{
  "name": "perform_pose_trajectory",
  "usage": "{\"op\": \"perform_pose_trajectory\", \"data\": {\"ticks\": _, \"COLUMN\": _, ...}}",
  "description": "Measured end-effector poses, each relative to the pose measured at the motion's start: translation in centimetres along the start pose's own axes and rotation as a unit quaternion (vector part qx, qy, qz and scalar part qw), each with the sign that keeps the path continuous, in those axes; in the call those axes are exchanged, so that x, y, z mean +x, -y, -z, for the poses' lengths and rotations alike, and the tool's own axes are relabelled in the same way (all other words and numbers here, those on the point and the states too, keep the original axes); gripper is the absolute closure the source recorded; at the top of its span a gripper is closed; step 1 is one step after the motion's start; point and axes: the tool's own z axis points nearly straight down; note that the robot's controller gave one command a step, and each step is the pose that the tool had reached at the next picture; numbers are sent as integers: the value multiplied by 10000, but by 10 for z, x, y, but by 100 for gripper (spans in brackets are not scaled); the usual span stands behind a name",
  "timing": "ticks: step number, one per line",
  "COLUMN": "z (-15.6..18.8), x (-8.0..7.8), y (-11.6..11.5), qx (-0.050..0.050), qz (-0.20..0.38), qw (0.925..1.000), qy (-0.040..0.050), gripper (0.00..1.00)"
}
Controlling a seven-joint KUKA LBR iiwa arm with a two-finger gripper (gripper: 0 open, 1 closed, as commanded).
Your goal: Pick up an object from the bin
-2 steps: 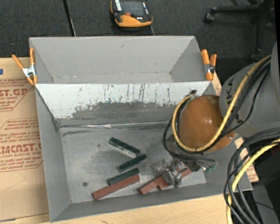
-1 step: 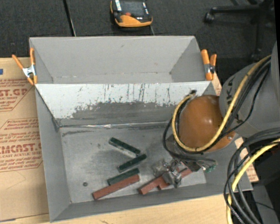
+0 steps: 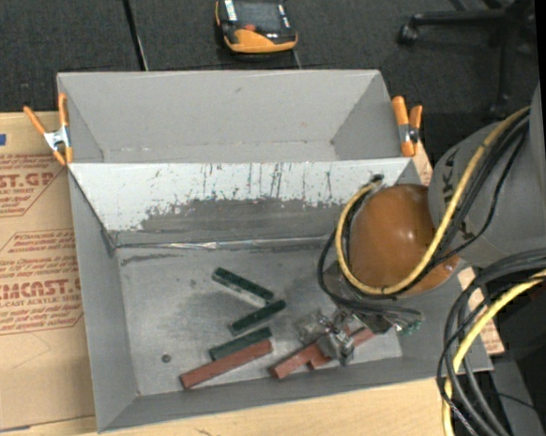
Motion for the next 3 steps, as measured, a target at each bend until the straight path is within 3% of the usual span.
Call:
{"op": "perform_pose_trajectory", "data": {"ticks": 2, "z": 12, "x": 1, "y": -2, "qx": -24, "qz": 3, "qw": 10000, "qy": -32, "gripper": 100}}
{"op": "perform_pose_trajectory", "data": {"ticks": 3, "z": 106, "x": -2, "y": 0, "qx": 16, "qz": -2, "qw": 10000, "qy": 19, "gripper": 100}}
